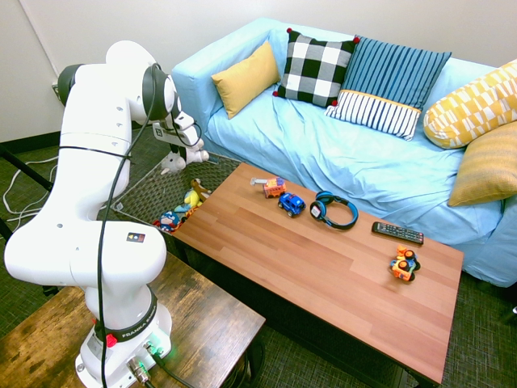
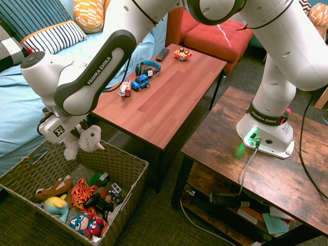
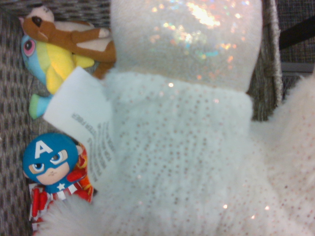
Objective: Put the stuffed toy in the basket
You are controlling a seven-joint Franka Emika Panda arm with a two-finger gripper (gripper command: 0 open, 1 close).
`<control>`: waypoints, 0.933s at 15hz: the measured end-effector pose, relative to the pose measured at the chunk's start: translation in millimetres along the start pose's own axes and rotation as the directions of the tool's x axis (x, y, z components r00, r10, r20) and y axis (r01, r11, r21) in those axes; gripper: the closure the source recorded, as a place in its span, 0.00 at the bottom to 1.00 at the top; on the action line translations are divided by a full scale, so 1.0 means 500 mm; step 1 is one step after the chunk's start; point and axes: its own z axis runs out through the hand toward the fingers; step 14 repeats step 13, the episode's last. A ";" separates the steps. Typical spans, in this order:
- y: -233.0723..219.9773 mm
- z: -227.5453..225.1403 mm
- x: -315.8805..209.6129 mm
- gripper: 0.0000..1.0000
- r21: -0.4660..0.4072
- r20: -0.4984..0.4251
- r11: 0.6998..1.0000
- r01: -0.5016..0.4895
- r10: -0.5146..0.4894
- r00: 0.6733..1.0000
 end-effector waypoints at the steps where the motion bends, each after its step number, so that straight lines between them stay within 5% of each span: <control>1: 0.003 0.007 0.002 0.00 -0.007 -0.001 1.000 -0.002 0.002 1.000; 14: 0.015 -0.008 0.067 0.00 -0.005 -0.016 0.999 -0.043 0.043 0.999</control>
